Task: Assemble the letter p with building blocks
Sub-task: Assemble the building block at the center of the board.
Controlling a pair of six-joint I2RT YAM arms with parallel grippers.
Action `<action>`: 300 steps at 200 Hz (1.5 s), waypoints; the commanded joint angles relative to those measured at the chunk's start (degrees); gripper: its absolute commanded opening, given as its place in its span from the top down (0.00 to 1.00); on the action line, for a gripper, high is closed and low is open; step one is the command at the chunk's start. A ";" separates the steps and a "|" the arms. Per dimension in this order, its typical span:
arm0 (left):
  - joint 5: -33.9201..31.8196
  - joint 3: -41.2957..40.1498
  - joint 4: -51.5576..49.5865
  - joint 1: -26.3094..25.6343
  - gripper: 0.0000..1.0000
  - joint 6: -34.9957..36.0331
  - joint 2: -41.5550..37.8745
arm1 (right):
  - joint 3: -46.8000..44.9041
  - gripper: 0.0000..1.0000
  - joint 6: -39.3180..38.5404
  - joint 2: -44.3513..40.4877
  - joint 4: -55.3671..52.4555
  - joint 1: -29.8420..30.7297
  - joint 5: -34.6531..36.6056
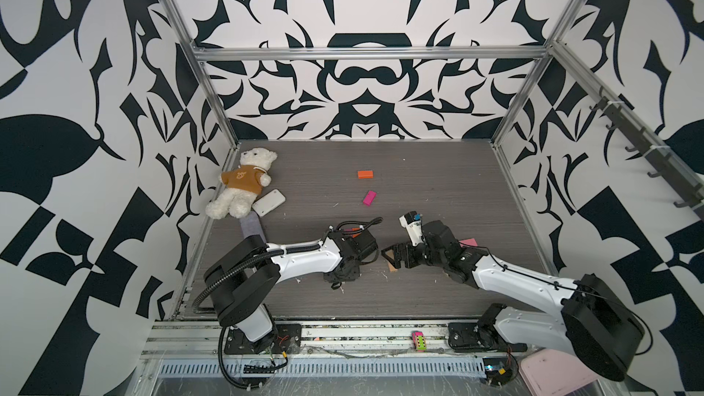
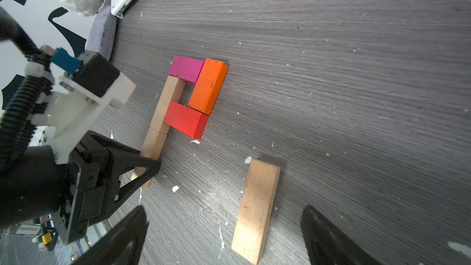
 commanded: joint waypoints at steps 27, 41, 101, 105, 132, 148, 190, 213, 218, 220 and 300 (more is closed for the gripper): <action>3.98 -2.50 0.20 -0.40 0.54 3.41 -0.95 | 2.32 0.03 -1.22 -0.20 0.00 0.42 0.88; 4.24 -1.81 -0.92 -0.41 0.48 5.71 -4.06 | 2.42 0.03 -1.41 -0.36 -0.16 0.42 1.07; -0.24 3.75 -14.13 -0.41 0.26 8.87 -13.02 | 2.42 0.03 -2.24 -1.85 -1.52 0.42 2.81; -0.79 4.30 -14.90 -0.41 0.26 9.07 -13.63 | 2.43 0.03 -2.26 -1.87 -1.48 0.42 2.82; -6.03 8.42 -20.68 -0.41 0.26 9.34 -18.76 | 2.57 0.03 -1.91 -1.70 -1.39 0.44 3.15; -8.91 9.81 -22.45 -0.32 0.26 9.67 -23.74 | 2.49 0.03 -0.58 -1.83 -0.78 0.42 2.49; -7.78 1.58 -14.34 0.61 0.09 13.23 -40.78 | 4.24 0.19 1.46 -2.96 -3.37 1.07 1.33; -1.21 -8.41 -6.47 3.18 0.01 12.58 -51.07 | 6.87 0.53 1.83 -1.45 -5.46 4.34 0.91; -0.18 -10.60 -5.32 3.78 0.01 11.95 -53.42 | 7.31 0.57 1.95 -0.69 -5.45 5.32 0.67; 0.33 -11.43 -4.80 4.02 0.01 11.73 -54.09 | 7.49 0.59 1.95 -0.30 -5.47 5.77 0.59; 18.56 -25.19 2.96 7.24 0.58 5.67 -49.79 | 16.58 0.92 0.85 20.29 -0.45 12.07 -4.27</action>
